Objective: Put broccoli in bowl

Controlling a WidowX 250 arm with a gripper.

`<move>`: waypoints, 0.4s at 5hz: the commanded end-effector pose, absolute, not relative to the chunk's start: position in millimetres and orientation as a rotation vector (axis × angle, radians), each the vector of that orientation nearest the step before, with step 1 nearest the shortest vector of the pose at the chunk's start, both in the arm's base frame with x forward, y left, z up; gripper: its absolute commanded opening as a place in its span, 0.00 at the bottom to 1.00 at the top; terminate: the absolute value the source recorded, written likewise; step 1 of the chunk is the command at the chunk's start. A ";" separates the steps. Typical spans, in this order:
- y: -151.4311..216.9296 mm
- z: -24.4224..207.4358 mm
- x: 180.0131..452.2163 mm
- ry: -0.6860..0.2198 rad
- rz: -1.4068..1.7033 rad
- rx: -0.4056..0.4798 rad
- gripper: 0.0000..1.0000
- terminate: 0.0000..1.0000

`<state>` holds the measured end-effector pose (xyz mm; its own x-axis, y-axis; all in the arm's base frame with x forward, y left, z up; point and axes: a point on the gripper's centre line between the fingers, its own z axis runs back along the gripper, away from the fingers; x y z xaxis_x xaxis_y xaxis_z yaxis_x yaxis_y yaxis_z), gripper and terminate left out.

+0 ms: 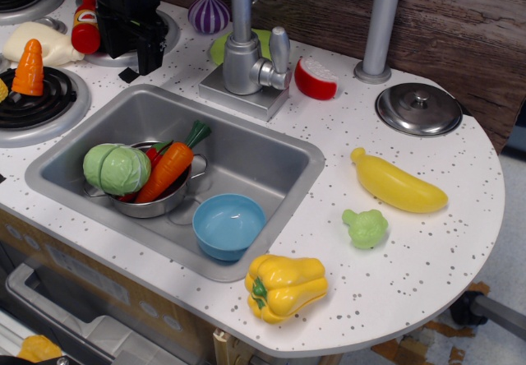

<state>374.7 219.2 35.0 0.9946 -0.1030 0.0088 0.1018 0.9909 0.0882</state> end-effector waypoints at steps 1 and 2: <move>219.2 35.0 374.7 -0.013 -0.103 0.088 1.00 0.00; 168.9 75.8 330.4 0.061 0.001 0.171 1.00 0.00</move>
